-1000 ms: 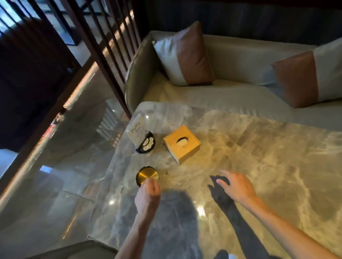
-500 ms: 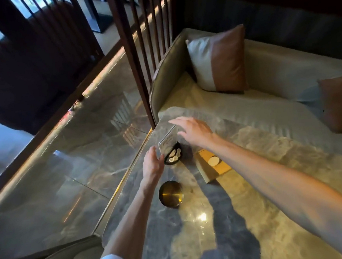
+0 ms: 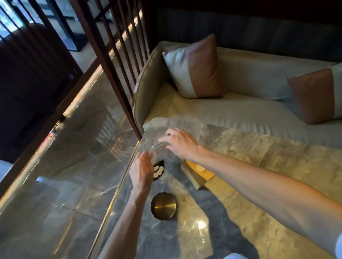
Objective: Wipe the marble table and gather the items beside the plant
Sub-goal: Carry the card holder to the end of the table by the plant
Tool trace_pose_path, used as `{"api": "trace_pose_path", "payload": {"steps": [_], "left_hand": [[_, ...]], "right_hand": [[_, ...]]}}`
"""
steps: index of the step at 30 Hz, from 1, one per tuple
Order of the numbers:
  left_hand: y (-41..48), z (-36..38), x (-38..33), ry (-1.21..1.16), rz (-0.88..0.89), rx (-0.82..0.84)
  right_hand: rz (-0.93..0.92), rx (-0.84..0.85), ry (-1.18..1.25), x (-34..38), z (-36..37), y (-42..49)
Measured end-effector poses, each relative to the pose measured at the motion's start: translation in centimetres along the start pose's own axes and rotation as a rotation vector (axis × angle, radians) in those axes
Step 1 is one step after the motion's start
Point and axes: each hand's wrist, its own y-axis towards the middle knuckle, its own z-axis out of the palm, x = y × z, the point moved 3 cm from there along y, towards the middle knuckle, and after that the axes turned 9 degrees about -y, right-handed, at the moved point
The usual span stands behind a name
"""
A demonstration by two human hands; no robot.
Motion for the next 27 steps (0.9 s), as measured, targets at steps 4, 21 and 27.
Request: {"api": "trace_pose_path", "payload": {"steps": [4, 21, 27], "left_hand": [[-0.2, -1.2, -5.1, -0.036, 0.241, -0.01], [-19.4, 20.1, -27.9, -0.368, -0.111, 0.577], [-33.1, 27.4, -34.8, -0.696, -0.35, 0.735]], "right_hand": [[0.042, -0.028, 0.111, -2.5, -4.1, -4.0], [0.603, -0.052, 0.36, -21.9, -15.5, -41.2], [0.722, -0.088, 0.67, -29.6, -14.6, -56.9]]}}
